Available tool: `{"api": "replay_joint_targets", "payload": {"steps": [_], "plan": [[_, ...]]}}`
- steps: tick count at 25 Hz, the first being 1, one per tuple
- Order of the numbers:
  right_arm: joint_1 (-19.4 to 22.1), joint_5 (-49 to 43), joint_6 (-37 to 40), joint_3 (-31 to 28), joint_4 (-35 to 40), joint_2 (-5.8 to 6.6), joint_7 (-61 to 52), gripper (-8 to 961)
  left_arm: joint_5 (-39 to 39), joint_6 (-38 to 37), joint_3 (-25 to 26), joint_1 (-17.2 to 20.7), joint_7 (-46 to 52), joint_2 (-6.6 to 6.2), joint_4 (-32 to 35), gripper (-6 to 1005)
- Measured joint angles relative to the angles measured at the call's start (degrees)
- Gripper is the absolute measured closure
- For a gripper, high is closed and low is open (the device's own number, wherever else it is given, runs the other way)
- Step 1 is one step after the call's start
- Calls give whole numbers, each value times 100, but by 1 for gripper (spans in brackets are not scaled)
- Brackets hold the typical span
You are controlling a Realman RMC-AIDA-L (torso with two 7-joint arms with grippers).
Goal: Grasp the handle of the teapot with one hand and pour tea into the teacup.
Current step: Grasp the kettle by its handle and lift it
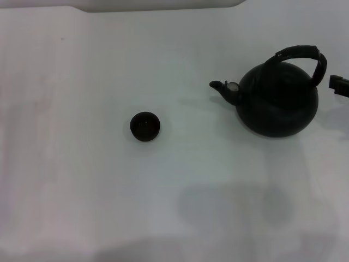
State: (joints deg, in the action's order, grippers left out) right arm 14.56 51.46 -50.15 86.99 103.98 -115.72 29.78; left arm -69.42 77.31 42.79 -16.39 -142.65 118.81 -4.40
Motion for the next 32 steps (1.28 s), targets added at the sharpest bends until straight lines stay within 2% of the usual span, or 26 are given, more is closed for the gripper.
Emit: {"api": "replay_joint_targets", "payload": {"steps": [9, 14, 23, 32], "plan": [[-246, 69, 389, 49, -746, -6, -362, 205, 30, -4, -17, 27, 0, 2, -9, 170], [-259, 712, 493, 48, -1079, 16, -341, 206, 34, -4, -22, 26, 0, 2, -2, 170], [-245, 999, 762, 219, -1141, 5, -279, 206, 43, -23, -43, -4, 0, -1, 34, 170], [-600, 1005, 1175, 441, -1448, 12, -283, 205, 42, -68, -28, 35, 0, -7, 38, 170]]}}
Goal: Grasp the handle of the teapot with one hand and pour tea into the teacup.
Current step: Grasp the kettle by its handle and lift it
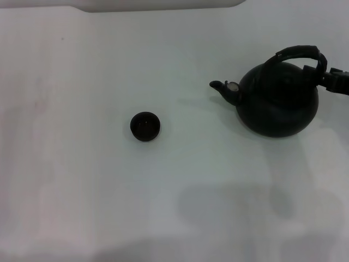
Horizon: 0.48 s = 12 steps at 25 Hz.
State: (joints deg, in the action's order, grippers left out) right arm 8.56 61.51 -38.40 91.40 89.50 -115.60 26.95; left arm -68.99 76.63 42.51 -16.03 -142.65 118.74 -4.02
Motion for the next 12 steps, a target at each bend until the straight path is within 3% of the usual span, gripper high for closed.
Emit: {"api": "replay_joint_targets", "payload": {"steps": [12], "plan": [[-266, -160, 368, 162, -312, 14, -2, 223, -4, 48, 24, 22, 0, 0, -2, 170]]}}
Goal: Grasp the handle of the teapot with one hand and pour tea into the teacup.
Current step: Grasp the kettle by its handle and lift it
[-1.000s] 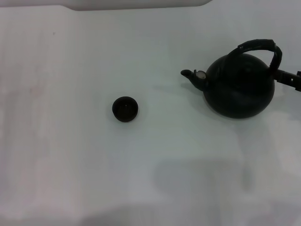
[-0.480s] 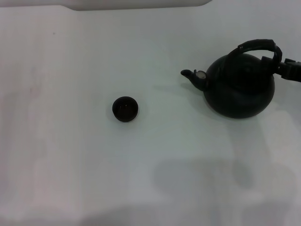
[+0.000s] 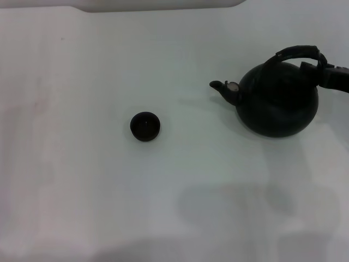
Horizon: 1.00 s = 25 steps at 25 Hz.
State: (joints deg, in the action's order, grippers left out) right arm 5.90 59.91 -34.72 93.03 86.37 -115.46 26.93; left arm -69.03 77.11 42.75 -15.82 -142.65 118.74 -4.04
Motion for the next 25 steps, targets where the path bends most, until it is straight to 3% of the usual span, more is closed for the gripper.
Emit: {"api": "replay_joint_targets", "payload": {"steps": [3, 6, 11, 22, 25], "plan": [[20, -11, 26, -10, -17, 0, -39, 230, 2, 3, 0, -3, 0, 0, 0, 170], [4, -11, 11, -32, -39, 9, -43, 416, 0, 5, -2, -7, 0, 0, 0, 170], [-25, -37, -6, -5, -34, 12, -7, 445, -7, 10, -4, -8, 0, 0, 0, 170], [-71, -127, -105, -99, -26, 15, -167, 726, -15, 16, -4, -7, 0, 0, 0, 171], [-84, -134, -122, -114, -28, 15, -189, 727, -15, 16, -4, -14, 0, 0, 0, 171]]}}
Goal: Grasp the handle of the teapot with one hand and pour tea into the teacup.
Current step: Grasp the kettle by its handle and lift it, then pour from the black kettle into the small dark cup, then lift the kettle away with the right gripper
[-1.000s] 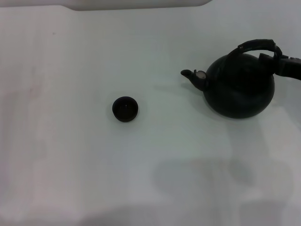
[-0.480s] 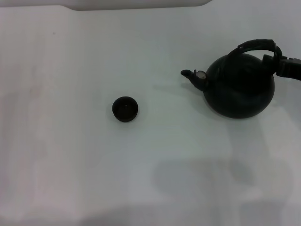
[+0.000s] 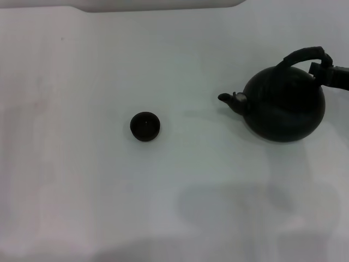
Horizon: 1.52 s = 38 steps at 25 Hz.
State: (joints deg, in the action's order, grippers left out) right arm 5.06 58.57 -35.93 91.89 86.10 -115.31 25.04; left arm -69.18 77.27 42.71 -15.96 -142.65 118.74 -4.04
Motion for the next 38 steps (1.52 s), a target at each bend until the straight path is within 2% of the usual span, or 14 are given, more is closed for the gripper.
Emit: {"api": "replay_joint_targets", "payload": {"steps": [11, 18, 22, 25, 38], "plan": [[-57, -329, -230, -6, 522, 7, 34, 730, -17, -1, 0, 9, 0, 0, 0, 171], [-772, -584, -576, 257, 861, -2, 49, 744, -13, -2, 1, 8, 0, 0, 0, 171], [-1258, -741, -582, 457, 796, -17, 36, 744, 13, -3, -5, 1, 0, 2, 0, 171], [-1473, -936, -412, 661, 726, -22, 28, 743, 19, -4, -15, 0, 0, 9, -1, 171], [-1480, -1753, 559, 1418, 556, -22, -22, 762, 19, -1, -42, -26, 0, 9, -28, 171]]}}
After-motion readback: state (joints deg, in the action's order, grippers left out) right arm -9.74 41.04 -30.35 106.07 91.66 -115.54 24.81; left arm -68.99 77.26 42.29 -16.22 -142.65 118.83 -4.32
